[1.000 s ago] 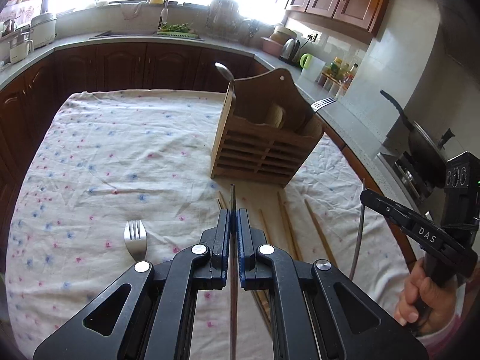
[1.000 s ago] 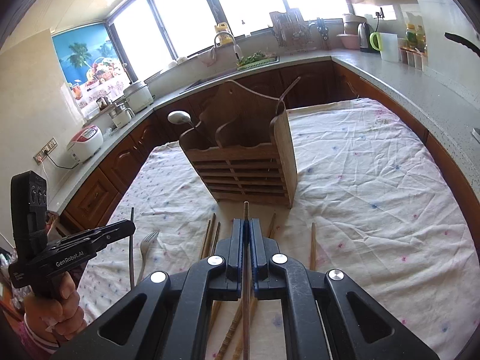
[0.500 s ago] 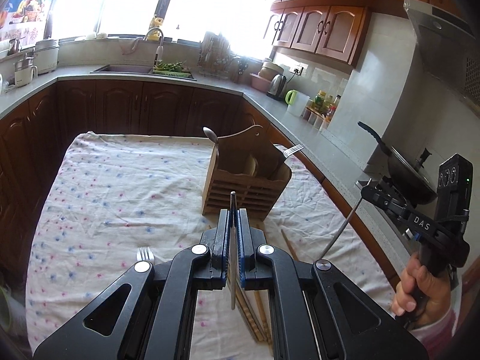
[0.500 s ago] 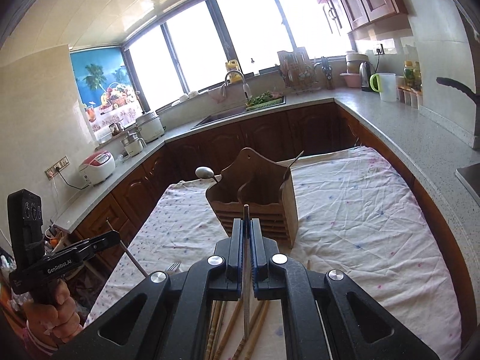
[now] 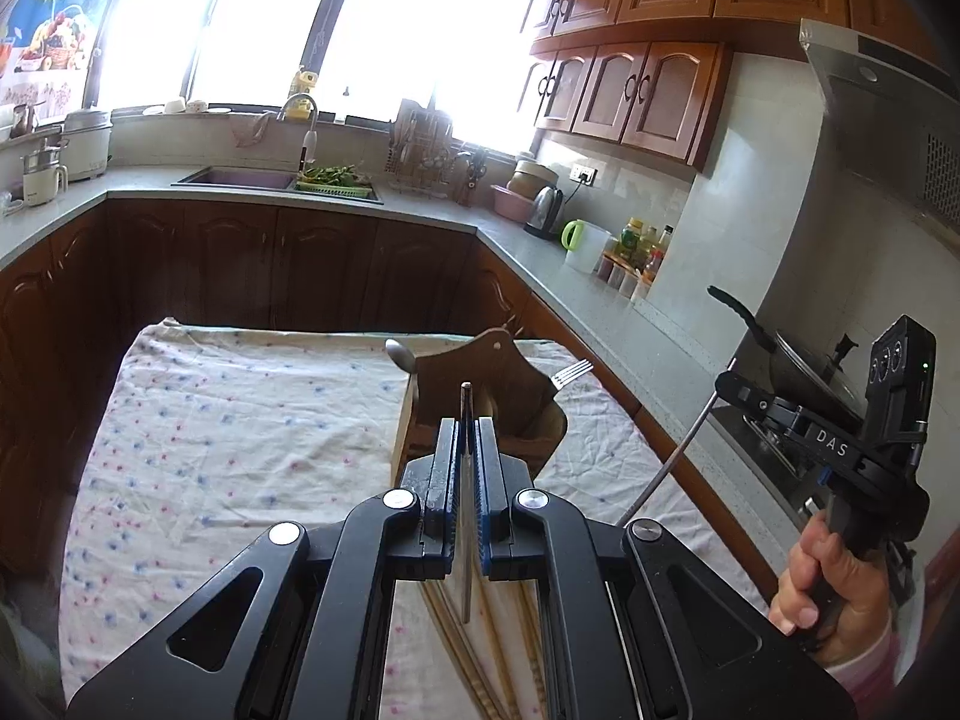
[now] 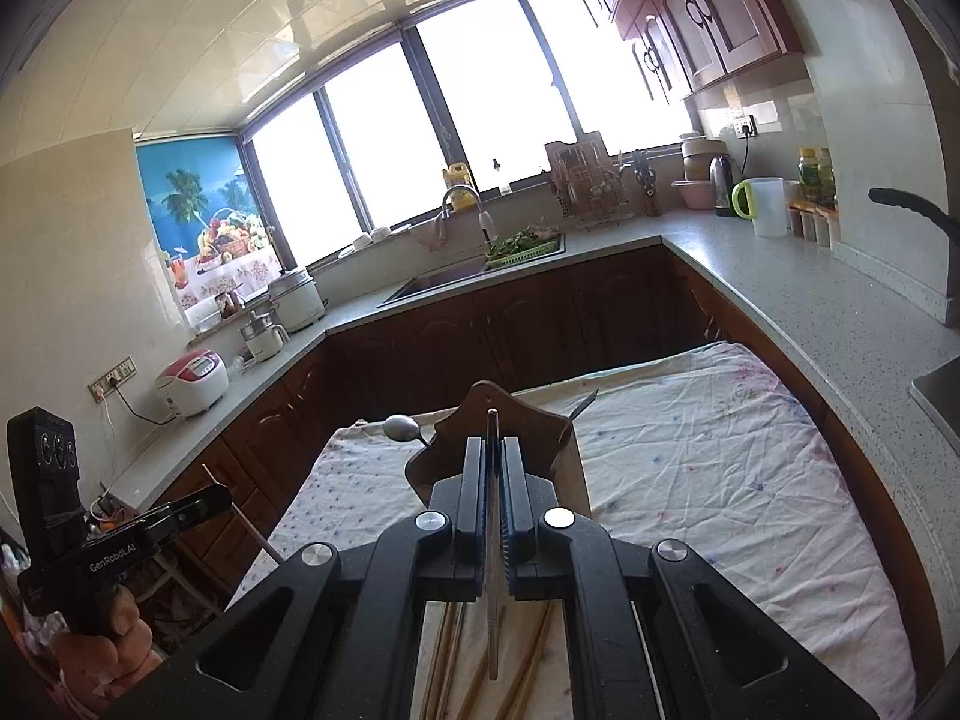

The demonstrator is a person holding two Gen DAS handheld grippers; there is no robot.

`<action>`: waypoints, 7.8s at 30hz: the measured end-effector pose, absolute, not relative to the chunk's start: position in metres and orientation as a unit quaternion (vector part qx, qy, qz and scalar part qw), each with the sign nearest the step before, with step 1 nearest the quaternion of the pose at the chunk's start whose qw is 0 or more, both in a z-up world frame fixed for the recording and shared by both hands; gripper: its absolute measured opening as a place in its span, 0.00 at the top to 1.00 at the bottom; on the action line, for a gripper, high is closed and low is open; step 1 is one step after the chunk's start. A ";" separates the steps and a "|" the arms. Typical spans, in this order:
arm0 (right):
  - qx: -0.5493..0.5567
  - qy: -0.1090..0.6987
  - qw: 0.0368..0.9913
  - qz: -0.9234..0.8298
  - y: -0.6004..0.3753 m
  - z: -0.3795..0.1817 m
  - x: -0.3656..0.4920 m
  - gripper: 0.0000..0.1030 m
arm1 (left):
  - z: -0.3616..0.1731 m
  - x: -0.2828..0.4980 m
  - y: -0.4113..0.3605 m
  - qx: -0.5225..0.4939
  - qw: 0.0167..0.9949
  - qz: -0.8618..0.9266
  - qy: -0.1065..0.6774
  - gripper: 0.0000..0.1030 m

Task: Organize utensils
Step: 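Carry the metal chopstick into the holder while the right tool inserts the wooden chopstick, then open both tools to release the chopsticks into the holder, then move both open tools back toward the remaining chopsticks, then grasp another metal chopstick with the left tool while the right tool grasps a wooden chopstick, then lift both held chopsticks and carry them over the wooden holder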

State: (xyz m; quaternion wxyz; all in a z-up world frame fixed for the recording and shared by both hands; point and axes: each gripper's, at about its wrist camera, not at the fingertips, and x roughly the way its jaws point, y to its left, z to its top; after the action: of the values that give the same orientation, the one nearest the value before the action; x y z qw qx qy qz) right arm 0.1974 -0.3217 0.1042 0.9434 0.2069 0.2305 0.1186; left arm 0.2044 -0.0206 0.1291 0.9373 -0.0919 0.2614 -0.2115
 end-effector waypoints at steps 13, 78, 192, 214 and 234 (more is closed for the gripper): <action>0.203 0.167 0.961 0.082 -0.334 0.138 0.271 0.96 | 0.184 0.281 -0.031 -0.102 0.959 -0.189 0.186 0.97; 0.253 0.255 0.927 0.106 -0.327 0.033 0.213 0.02 | 0.040 0.255 -0.016 -0.117 0.935 -0.111 0.317 0.17; 0.194 0.287 0.931 0.116 -0.317 0.066 0.179 0.95 | 0.061 0.201 -0.012 -0.091 0.916 -0.193 0.339 0.97; 0.195 0.240 0.945 0.106 -0.328 0.097 0.191 0.95 | 0.104 0.211 -0.011 -0.102 0.933 -0.194 0.285 0.97; 0.193 0.153 0.966 0.080 -0.334 0.153 0.275 0.95 | 0.187 0.295 -0.031 -0.110 0.958 -0.191 0.182 0.97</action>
State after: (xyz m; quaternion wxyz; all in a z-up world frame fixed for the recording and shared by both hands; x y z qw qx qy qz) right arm 0.2751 -0.3345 0.1530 0.9659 0.1930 0.1527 0.0798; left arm 0.2946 -0.0309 0.1866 0.9584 -0.1101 0.1816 -0.1907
